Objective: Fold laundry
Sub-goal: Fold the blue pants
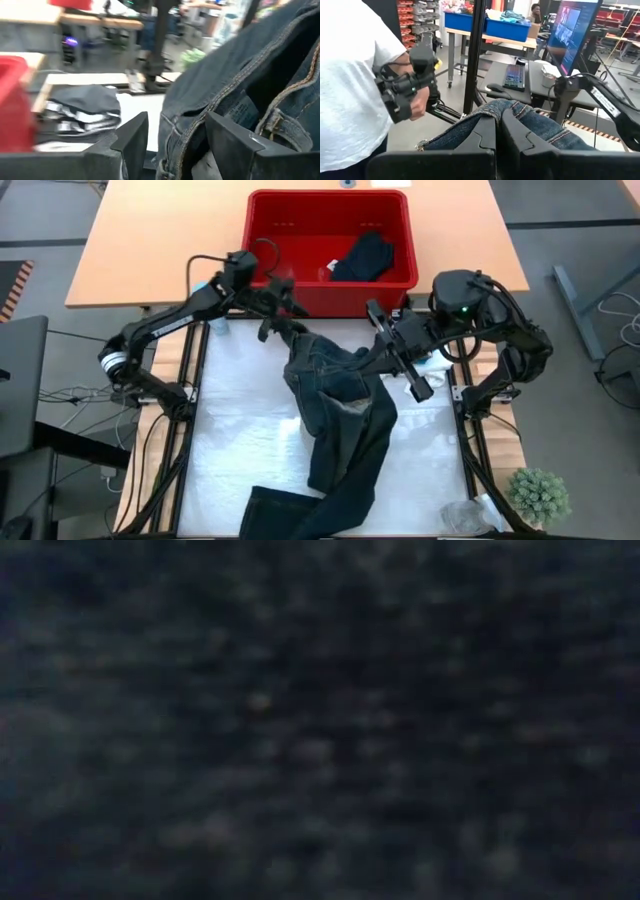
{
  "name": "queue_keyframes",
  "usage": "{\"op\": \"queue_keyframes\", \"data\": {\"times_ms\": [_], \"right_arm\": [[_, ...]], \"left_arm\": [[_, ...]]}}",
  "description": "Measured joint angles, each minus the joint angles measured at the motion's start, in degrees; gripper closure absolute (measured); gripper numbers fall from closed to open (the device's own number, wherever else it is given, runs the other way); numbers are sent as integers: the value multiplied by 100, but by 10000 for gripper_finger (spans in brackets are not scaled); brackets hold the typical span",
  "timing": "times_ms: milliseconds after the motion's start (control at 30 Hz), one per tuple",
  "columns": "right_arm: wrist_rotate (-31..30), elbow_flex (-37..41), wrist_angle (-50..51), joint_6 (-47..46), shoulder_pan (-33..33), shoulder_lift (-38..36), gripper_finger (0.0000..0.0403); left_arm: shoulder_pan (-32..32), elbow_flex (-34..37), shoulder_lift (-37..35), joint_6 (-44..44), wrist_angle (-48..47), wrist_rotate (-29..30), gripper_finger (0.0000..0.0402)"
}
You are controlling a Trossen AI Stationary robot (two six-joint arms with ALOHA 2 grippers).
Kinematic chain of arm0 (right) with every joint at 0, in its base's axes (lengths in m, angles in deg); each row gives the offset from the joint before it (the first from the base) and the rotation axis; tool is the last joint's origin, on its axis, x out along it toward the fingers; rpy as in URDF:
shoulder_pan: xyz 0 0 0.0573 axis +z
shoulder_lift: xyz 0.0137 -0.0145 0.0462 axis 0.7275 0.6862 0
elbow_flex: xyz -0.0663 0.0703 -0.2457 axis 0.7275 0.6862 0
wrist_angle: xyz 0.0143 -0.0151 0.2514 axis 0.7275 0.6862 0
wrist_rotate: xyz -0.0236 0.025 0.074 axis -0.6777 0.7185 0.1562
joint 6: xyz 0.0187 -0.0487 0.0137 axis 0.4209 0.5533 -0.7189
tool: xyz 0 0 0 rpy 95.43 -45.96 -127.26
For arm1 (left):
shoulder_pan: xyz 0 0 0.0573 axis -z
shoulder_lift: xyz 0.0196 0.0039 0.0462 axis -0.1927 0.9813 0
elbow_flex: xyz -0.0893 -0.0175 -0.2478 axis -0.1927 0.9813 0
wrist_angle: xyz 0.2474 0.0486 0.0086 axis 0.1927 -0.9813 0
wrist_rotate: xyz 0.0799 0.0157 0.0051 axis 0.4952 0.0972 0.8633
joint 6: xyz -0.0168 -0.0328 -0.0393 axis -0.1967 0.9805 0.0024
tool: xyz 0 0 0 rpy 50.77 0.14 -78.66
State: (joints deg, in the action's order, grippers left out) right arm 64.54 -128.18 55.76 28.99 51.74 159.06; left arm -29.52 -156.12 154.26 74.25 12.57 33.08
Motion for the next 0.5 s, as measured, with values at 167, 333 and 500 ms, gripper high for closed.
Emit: {"op": "queue_keyframes", "data": {"times_ms": [167,333,500], "right_arm": [[-61,2,15,-5,19,0,375],[-352,2,27,-7,-11,0,375],[-385,6,39,-100,-38,-90,375]], "left_arm": [[23,0,273,-49,24,-837,213],[99,0,271,-90,33,-1470,224],[-180,0,71,754,410,-2242,255]]}}
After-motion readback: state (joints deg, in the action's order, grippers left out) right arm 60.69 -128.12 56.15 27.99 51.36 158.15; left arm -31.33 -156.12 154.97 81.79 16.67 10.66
